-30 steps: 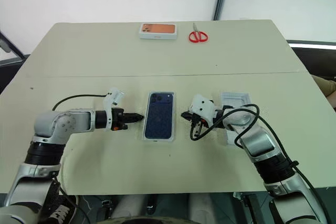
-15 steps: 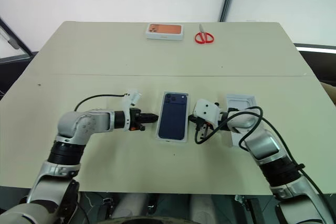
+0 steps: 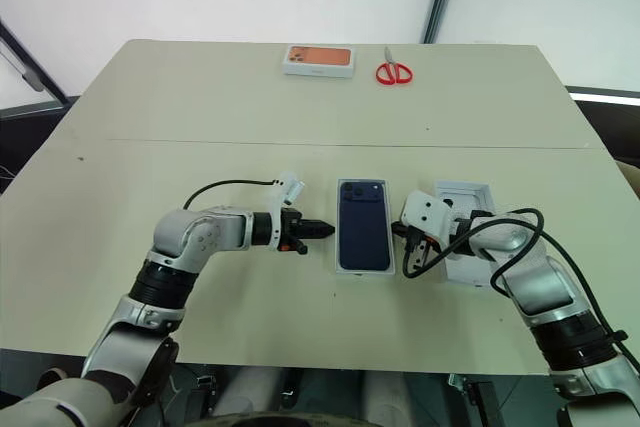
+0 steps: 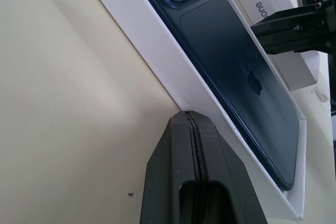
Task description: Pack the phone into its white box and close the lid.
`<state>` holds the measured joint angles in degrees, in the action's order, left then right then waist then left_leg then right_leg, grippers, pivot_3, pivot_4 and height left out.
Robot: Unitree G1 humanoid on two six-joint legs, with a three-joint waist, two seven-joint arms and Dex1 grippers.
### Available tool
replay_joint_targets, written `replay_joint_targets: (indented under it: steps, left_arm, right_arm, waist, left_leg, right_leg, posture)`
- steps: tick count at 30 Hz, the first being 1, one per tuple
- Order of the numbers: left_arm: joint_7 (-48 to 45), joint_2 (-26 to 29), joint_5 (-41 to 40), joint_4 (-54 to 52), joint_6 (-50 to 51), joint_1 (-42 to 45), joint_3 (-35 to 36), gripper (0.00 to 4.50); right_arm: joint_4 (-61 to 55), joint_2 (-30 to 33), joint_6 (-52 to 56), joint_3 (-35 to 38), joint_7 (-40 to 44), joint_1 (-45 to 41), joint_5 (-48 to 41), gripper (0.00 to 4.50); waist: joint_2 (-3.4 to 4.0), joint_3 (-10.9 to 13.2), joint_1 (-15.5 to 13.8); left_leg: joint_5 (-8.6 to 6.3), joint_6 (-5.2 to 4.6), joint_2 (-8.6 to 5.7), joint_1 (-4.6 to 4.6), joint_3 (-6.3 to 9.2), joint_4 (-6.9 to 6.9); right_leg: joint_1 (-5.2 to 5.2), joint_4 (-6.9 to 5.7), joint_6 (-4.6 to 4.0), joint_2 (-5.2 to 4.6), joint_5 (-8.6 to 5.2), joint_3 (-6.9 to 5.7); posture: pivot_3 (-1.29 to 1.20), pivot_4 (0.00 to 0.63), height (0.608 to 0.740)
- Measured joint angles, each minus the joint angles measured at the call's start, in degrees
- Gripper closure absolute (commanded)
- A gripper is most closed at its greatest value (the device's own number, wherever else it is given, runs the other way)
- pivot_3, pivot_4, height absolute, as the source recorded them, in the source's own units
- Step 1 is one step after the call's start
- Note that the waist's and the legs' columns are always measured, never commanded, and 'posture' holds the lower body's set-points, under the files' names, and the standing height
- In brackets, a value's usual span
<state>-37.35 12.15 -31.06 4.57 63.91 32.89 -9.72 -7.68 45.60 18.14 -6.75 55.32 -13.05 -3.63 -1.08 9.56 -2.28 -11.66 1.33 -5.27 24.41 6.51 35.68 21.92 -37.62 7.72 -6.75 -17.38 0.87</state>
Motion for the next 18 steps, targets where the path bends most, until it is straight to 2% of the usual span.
replay_joint_targets:
  steps: [18]
  left_arm:
    - [-2.02, -2.78, 2.86, 1.28, -2.1, 0.66, -2.79, 4.5]
  right_arm:
    - [0.16, 1.72, -0.89, 2.68, 0.18, 2.24, 0.57, 4.43]
  waist:
    - [0.0, 0.0, 0.05]
  left_leg:
    - [-0.01, -0.02, 0.0, -0.02, 0.07, 0.02]
  right_leg:
    - [-0.1, 0.06, 0.0, 0.0, 0.0, -0.09]
  posture:
    - [0.0, 0.15, 0.74]
